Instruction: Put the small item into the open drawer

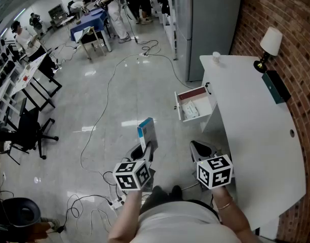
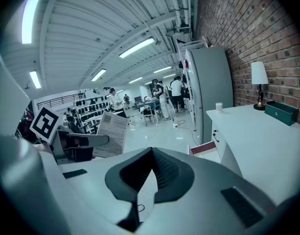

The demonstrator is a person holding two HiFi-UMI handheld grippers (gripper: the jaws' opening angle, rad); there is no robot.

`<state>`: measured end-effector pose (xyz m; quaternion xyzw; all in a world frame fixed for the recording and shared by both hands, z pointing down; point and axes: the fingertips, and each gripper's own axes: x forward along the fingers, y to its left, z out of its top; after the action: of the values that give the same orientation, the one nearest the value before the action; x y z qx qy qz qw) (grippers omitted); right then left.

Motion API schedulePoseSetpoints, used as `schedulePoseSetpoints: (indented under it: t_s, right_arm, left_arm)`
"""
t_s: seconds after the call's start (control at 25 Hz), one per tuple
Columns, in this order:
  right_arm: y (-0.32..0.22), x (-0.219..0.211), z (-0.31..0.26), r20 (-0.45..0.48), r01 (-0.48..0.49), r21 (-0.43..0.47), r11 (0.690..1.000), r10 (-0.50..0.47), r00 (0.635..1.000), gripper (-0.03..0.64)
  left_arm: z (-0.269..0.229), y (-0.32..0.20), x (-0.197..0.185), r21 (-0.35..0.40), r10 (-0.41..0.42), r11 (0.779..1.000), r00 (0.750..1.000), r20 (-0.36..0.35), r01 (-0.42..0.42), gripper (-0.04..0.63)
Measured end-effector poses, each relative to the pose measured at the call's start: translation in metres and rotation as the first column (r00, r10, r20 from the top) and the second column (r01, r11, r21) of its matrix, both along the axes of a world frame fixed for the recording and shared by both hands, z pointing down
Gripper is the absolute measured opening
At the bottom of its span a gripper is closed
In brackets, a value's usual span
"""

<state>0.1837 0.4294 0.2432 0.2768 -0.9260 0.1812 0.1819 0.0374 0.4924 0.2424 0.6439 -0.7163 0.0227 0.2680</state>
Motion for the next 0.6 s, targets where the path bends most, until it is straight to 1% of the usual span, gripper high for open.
schedulePoseSetpoints:
  t_s: [0.12, 0.32, 0.44, 0.6]
  right_arm:
    - [-0.004, -0.003, -0.007, 0.034, -0.010, 0.017, 1.000, 0.009, 0.999, 0.005]
    - [-0.008, -0.005, -0.017, 0.128, -0.022, 0.052, 0.998, 0.015, 0.992, 0.006]
    - [-0.009, -0.006, -0.023, 0.149, -0.017, 0.081, 0.997, 0.004, 0.989, 0.006]
    - [-0.013, -0.001, -0.024, 0.158, -0.018, 0.079, 0.997, 0.006, 0.987, 0.006]
  left_arm:
    - [-0.006, -0.003, -0.005, 0.016, -0.011, 1.000, 0.999, 0.032, 0.010, 0.083]
    - [-0.014, -0.008, -0.011, 0.054, -0.029, 0.998, 0.995, 0.100, 0.024, 0.083]
    - [-0.018, -0.013, -0.010, 0.067, -0.026, 0.998, 0.991, 0.133, 0.017, 0.083]
    - [-0.018, -0.016, -0.006, 0.082, -0.032, 0.996, 0.989, 0.146, 0.020, 0.083]
